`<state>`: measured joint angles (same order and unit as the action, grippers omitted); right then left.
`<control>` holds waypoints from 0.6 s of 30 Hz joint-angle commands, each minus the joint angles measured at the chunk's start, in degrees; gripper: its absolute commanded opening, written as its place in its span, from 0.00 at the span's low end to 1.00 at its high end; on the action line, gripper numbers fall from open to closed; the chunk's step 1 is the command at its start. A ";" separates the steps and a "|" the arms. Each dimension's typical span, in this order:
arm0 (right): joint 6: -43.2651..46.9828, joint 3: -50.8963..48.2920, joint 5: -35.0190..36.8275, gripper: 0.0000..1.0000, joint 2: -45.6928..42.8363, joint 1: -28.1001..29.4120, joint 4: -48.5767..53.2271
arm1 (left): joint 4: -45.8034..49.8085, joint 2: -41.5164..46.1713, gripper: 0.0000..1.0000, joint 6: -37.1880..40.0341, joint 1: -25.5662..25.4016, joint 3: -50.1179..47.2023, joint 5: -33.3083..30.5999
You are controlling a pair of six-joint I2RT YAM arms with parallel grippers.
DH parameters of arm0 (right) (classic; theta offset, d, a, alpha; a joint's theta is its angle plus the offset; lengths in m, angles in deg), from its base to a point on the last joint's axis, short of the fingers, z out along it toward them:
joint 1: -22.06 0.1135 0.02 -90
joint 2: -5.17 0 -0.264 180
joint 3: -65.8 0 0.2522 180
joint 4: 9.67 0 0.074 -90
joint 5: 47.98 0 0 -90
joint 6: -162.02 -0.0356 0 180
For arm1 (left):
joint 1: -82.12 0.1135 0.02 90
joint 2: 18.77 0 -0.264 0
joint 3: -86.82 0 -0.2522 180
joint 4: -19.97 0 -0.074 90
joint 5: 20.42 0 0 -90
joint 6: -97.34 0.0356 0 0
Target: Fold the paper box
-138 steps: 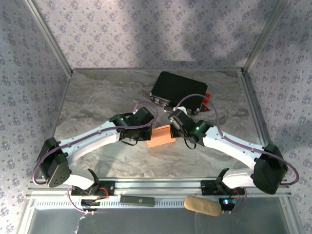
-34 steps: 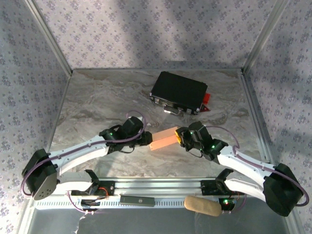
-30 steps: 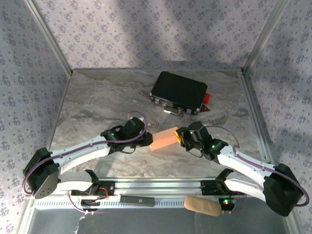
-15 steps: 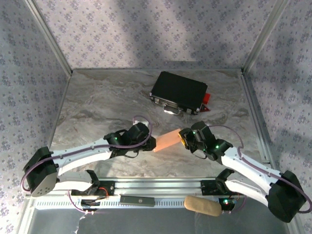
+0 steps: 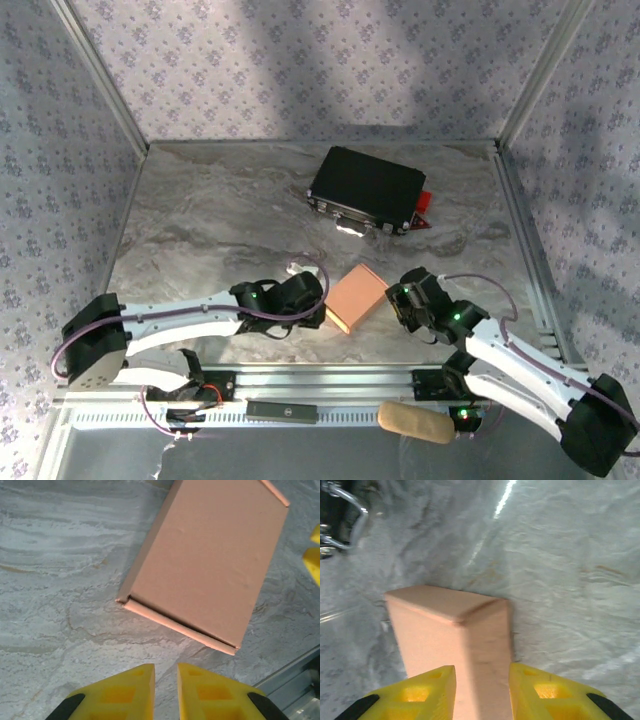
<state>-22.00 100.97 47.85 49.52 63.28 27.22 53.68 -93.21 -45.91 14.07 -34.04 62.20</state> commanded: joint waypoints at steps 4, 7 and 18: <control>3.29 2.61 5.65 0.41 -0.41 0.37 4.78 | 4.29 6.02 0.20 0.39 0.68 1.56 -4.66; 11.71 4.91 5.97 0.65 0.48 -1.36 4.96 | 2.15 10.75 0.30 1.65 5.56 -1.12 -1.08; 46.34 22.52 22.47 0.99 11.14 -10.58 14.83 | 3.40 25.90 1.00 14.84 39.55 -4.63 13.91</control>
<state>13.21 120.77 60.57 60.04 53.37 35.40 56.13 -69.32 -37.32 48.91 -38.89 71.18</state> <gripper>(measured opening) 0.990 0.997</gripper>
